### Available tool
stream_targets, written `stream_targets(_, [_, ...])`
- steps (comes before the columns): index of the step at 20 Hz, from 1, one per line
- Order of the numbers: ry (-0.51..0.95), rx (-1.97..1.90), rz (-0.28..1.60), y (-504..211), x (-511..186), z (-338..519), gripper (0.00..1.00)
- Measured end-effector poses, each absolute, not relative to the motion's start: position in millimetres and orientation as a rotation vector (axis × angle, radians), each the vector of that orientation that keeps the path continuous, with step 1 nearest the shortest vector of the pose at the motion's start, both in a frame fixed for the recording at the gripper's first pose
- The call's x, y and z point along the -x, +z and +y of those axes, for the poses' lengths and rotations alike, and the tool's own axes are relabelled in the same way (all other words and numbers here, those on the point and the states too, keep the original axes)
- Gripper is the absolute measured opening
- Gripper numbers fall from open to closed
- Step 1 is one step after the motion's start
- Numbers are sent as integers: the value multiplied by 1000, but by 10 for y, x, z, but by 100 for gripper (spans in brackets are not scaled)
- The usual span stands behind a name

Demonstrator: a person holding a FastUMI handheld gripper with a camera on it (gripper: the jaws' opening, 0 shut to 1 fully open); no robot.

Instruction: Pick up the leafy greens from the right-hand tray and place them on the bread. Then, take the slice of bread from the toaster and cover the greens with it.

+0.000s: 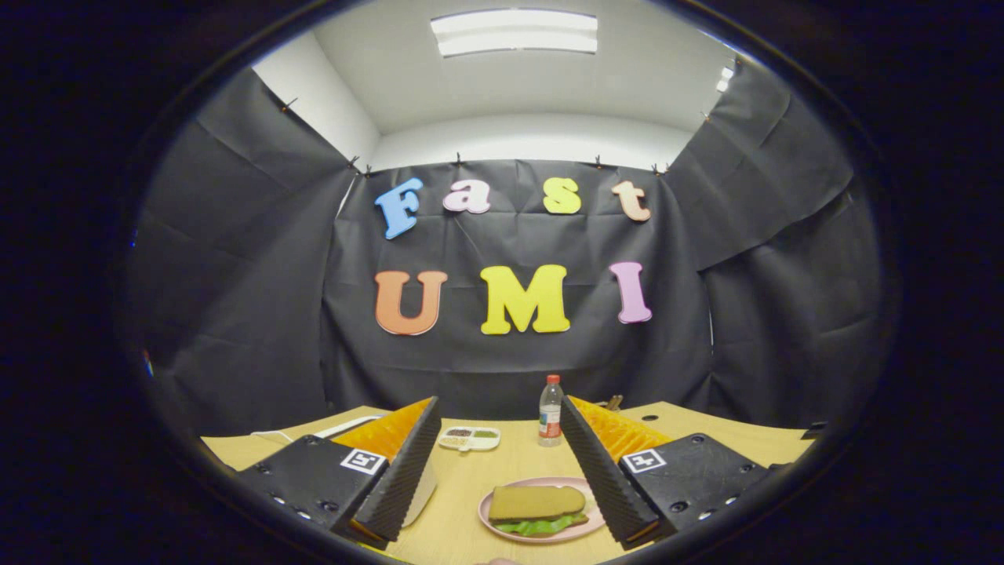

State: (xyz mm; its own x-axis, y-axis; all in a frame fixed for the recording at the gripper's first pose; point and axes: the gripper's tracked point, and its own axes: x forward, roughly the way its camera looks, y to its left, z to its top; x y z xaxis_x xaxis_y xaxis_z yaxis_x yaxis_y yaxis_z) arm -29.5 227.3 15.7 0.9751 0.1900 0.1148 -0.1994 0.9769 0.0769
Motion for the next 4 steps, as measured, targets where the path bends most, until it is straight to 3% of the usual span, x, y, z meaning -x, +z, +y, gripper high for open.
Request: stream_targets(4, [181, -105, -71, 57, 246, 2283, 93])
